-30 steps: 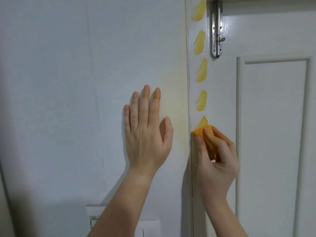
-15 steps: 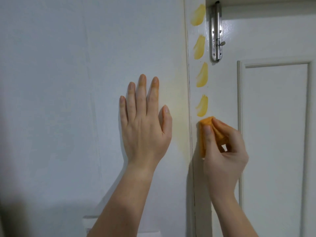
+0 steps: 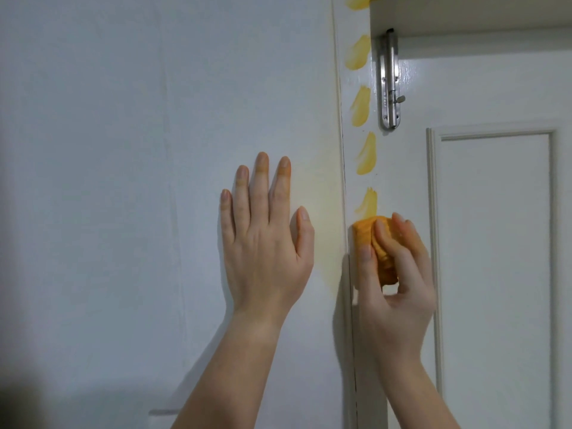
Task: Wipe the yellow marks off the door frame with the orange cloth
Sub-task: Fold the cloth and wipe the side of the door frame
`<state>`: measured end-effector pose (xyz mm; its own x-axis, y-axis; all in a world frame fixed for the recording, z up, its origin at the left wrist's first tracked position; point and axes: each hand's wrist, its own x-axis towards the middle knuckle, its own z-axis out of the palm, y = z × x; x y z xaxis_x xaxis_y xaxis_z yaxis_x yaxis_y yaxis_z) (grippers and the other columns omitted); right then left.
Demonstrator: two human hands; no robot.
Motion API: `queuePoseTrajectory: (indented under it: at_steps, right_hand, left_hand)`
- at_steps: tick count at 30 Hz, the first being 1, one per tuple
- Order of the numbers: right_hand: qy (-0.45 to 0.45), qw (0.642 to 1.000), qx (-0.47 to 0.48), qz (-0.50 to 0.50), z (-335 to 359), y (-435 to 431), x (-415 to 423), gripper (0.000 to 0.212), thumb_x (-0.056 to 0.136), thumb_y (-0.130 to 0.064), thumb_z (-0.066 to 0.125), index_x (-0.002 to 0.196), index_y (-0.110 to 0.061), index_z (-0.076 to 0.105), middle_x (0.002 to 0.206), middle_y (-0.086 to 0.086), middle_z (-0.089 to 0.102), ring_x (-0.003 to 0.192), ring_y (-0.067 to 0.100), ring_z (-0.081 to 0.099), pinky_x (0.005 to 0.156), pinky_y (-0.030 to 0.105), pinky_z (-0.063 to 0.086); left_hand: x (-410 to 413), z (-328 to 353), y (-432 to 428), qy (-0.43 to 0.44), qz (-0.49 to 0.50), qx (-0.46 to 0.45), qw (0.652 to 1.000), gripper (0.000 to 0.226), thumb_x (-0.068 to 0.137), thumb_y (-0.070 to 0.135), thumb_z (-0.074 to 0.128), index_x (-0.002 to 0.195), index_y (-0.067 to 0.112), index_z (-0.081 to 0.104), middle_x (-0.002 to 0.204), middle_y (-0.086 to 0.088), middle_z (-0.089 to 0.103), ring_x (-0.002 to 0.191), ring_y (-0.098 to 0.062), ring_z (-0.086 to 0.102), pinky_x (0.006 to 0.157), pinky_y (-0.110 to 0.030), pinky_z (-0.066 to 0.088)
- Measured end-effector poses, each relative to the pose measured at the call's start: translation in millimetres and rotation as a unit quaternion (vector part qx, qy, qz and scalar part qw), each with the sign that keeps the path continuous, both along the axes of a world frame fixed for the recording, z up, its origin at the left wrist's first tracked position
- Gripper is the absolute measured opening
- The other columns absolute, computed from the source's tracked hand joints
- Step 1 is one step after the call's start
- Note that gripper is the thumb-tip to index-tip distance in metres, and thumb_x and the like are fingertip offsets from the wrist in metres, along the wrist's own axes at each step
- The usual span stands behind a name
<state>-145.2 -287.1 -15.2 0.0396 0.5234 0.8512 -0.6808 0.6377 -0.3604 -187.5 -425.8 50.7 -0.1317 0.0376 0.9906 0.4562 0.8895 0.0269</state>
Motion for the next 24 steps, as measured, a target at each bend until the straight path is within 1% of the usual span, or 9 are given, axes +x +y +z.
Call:
queuePoseTrajectory:
  at_steps: [3, 6, 8, 10, 13, 16, 19, 22, 24]
  right_hand:
    - [-0.002, 0.996, 0.077, -0.050, -13.4, 10.7, -3.6, 0.034, 0.096, -0.013, 0.071, 0.129, -0.005, 0.071, 0.146, 0.010, 0.060, 0.149, 0.026, 0.046, 0.112, 0.058, 0.049]
    - [0.000, 0.993, 0.108, -0.057, -10.3, 14.8, -0.8, 0.033, 0.095, -0.012, 0.073, 0.127, -0.005, 0.072, 0.143, 0.012, 0.061, 0.146, 0.028, 0.051, 0.102, 0.056, 0.056]
    - [0.010, 0.993, 0.110, -0.051, -4.4, 15.5, -0.7, 0.031, 0.093, -0.010, 0.075, 0.125, -0.007, 0.074, 0.138, 0.012, 0.063, 0.135, 0.029, 0.060, 0.082, 0.047, 0.065]
    - [0.028, 0.993, 0.106, -0.046, 4.5, 14.7, -0.7, 0.029, 0.094, -0.012, 0.077, 0.122, -0.008, 0.075, 0.133, 0.012, 0.064, 0.119, 0.026, 0.069, 0.072, 0.031, 0.063]
    - [0.041, 0.995, 0.068, -0.055, 14.6, 11.5, 1.8, 0.030, 0.093, -0.009, 0.079, 0.123, -0.006, 0.075, 0.125, 0.013, 0.066, 0.116, 0.006, 0.068, 0.086, 0.016, 0.057]
    - [0.019, 0.997, 0.046, -0.058, 3.6, 7.1, 0.6, 0.035, 0.093, -0.010, 0.081, 0.127, -0.006, 0.073, 0.126, 0.012, 0.064, 0.121, 0.019, 0.067, 0.093, 0.036, 0.062]
    - [-0.030, 0.993, 0.091, -0.072, -13.2, 5.5, 0.7, 0.049, 0.096, -0.025, 0.072, 0.139, -0.005, 0.065, 0.140, 0.017, 0.053, 0.135, 0.033, 0.056, 0.099, 0.056, 0.057]
    - [-0.065, 0.986, 0.139, -0.067, -21.6, 7.6, 5.9, 0.060, 0.101, -0.040, 0.058, 0.148, -0.002, 0.054, 0.153, 0.016, 0.043, 0.155, 0.032, 0.032, 0.122, 0.057, 0.036]
    - [-0.076, 0.986, 0.144, -0.034, -23.0, 8.2, 7.7, 0.061, 0.108, -0.044, 0.045, 0.150, -0.001, 0.052, 0.157, 0.014, 0.039, 0.159, 0.028, 0.025, 0.128, 0.051, 0.029]
  left_hand:
    - [-0.6, -0.4, -0.8, -0.002, -0.001, -0.008, 1.000, 0.067, 0.114, 0.045, 0.032, 0.175, 0.026, 0.010, 0.184, -0.002, 0.006, 0.171, -0.024, 0.001, 0.138, -0.050, 0.009]
    - [-1.5, -0.4, -0.9, 0.000, -0.001, -0.011, 1.000, 0.068, 0.114, 0.046, 0.032, 0.175, 0.027, 0.010, 0.184, -0.001, 0.005, 0.171, -0.025, 0.001, 0.138, -0.050, 0.008]
    - [-2.2, -0.6, -0.6, 0.000, -0.001, -0.010, 1.000, 0.068, 0.114, 0.046, 0.031, 0.175, 0.027, 0.010, 0.184, -0.001, 0.006, 0.171, -0.025, 0.001, 0.138, -0.050, 0.008]
    - [-2.2, -1.2, -1.7, 0.000, 0.000, -0.009, 1.000, 0.067, 0.114, 0.046, 0.031, 0.175, 0.027, 0.010, 0.184, -0.001, 0.006, 0.171, -0.025, 0.002, 0.138, -0.051, 0.009]
    - [-1.6, -1.1, -1.1, 0.000, -0.002, -0.010, 1.000, 0.067, 0.114, 0.046, 0.030, 0.175, 0.026, 0.011, 0.184, -0.002, 0.007, 0.171, -0.025, 0.002, 0.138, -0.051, 0.010]
    - [-1.4, -0.8, -1.3, -0.003, -0.005, -0.011, 1.000, 0.067, 0.114, 0.046, 0.031, 0.175, 0.026, 0.011, 0.184, -0.002, 0.007, 0.171, -0.025, 0.002, 0.138, -0.051, 0.011]
    - [-0.8, -1.2, -2.3, 0.000, -0.009, -0.012, 1.000, 0.067, 0.114, 0.045, 0.032, 0.175, 0.026, 0.013, 0.184, -0.002, 0.009, 0.171, -0.026, 0.004, 0.138, -0.052, 0.012]
    - [0.2, -2.5, -3.8, 0.000, -0.010, -0.019, 1.000, 0.067, 0.113, 0.045, 0.031, 0.175, 0.026, 0.013, 0.184, -0.002, 0.009, 0.171, -0.026, 0.004, 0.138, -0.051, 0.011]
    - [0.2, -3.1, -4.2, -0.001, -0.006, -0.023, 1.000, 0.067, 0.114, 0.046, 0.029, 0.175, 0.026, 0.011, 0.184, -0.002, 0.007, 0.171, -0.026, 0.003, 0.138, -0.051, 0.010]
